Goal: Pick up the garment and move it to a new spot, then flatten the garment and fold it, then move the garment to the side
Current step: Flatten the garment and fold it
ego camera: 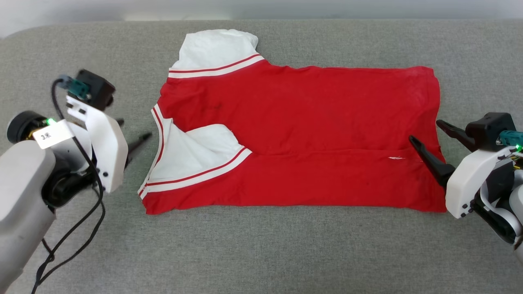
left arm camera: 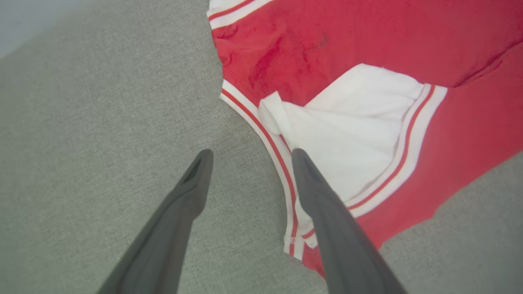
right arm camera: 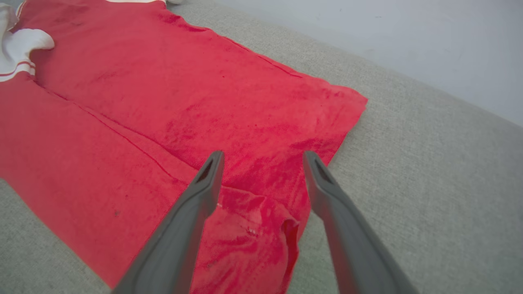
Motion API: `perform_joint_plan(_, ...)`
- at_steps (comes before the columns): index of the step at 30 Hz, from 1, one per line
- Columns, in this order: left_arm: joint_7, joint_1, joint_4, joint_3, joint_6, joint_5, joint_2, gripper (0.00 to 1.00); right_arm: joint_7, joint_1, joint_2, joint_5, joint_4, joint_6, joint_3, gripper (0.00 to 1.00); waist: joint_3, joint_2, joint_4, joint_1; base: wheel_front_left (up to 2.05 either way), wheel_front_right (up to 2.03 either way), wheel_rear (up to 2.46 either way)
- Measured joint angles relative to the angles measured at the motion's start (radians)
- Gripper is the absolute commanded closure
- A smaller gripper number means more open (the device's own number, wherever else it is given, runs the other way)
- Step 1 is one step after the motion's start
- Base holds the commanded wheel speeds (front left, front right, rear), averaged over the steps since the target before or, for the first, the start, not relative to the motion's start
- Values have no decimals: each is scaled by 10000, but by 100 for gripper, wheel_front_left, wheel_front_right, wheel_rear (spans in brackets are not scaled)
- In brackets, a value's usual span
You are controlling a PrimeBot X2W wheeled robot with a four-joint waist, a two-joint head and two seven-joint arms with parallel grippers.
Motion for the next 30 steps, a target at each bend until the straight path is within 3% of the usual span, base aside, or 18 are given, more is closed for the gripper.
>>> perform_joint_plan(4,1415,-1,-481,-190,-15,-786,322,0,12,-5,23,-31,10,-2,0,0,35,0,-39,0,0,0,0)
perform_joint_plan(10,2652,219,-598,-550,-42,-1373,514,0,102,-34,77,-17,59,-2,29,0,140,0,-122,-1,0,0,0)
perform_joint_plan(22,3091,803,58,-1106,-42,-1672,479,0,136,-450,205,115,236,-2,360,0,363,0,-356,-2,0,0,0)
perform_joint_plan(23,3089,803,98,-1127,-42,-1708,460,29,148,-496,194,132,244,-2,372,0,344,0,-359,-2,0,0,0)
perform_joint_plan(24,3081,803,128,-1151,-42,-1712,435,100,190,-542,171,182,244,-2,395,0,320,0,-359,-2,0,0,0)
perform_joint_plan(30,2953,840,79,-1398,-56,-1894,291,100,573,-1066,-217,337,35,0,593,0,92,0,-326,-2,0,0,0)
